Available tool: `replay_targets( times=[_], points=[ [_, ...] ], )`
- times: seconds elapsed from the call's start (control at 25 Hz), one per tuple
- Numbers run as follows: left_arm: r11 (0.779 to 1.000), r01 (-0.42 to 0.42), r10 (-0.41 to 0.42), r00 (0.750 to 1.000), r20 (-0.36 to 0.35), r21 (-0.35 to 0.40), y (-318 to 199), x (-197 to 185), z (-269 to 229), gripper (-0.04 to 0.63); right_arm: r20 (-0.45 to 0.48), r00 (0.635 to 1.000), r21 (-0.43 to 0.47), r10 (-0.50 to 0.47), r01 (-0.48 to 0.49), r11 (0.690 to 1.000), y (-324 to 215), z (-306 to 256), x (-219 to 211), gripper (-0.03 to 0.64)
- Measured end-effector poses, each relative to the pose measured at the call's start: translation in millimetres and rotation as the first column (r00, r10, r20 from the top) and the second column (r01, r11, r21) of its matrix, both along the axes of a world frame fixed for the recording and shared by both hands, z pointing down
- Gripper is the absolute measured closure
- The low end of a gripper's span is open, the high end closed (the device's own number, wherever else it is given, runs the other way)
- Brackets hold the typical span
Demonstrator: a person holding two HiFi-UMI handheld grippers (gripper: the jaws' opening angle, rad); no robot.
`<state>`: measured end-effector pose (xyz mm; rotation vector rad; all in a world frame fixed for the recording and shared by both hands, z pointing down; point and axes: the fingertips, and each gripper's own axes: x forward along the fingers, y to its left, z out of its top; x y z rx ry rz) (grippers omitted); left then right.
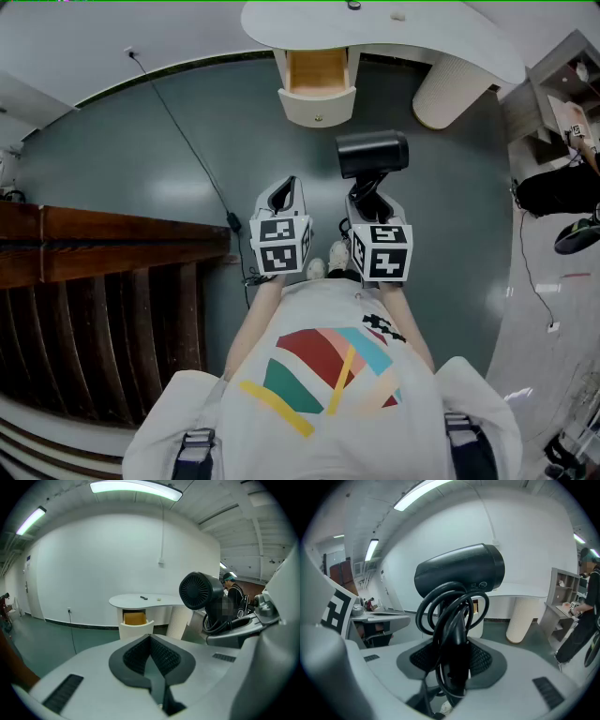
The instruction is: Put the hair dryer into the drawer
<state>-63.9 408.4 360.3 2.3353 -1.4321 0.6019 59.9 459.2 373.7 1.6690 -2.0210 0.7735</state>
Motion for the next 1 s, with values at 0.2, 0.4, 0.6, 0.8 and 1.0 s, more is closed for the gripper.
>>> replay_targets(
  times=[0.2, 0.4, 0.6, 0.8, 1.0],
  points=[
    [1.0, -0.005, 0.005, 1.0, 0.0, 0.003, -4, 6, 0, 0.578, -0.004, 1.0, 0.007, -0.016, 0.016, 1.0, -4, 1, 0, 0.428],
    [1.0, -0.004, 0.004, 1.0, 0.003, 0.008, -12, 15, -1, 0.578, -0.005, 0.999, 0.019, -0.041, 0.041, 0.999, -12, -1, 4, 0.428],
    [1.0, -0.011, 0.011, 1.0, 0.013, 0.0, -21, 31, 4, 0.578, 0.016, 0.997, 0.04, -0.078, 0.077, 0.996, -20, 1, 10, 0.428],
    [1.0, 0.0, 0.0, 1.0, 0.009, 0.018, -34, 40, 4, 0.578, -0.011, 0.994, 0.072, -0.112, 0.112, 0.991, -32, -4, 18, 0.428],
    [0.999, 0.02, -0.02, 1.0, -0.002, 0.031, -47, 42, 1, 0.578, -0.017, 0.994, 0.064, -0.107, 0.108, 0.992, -37, -2, 30, 0.428]
  ],
)
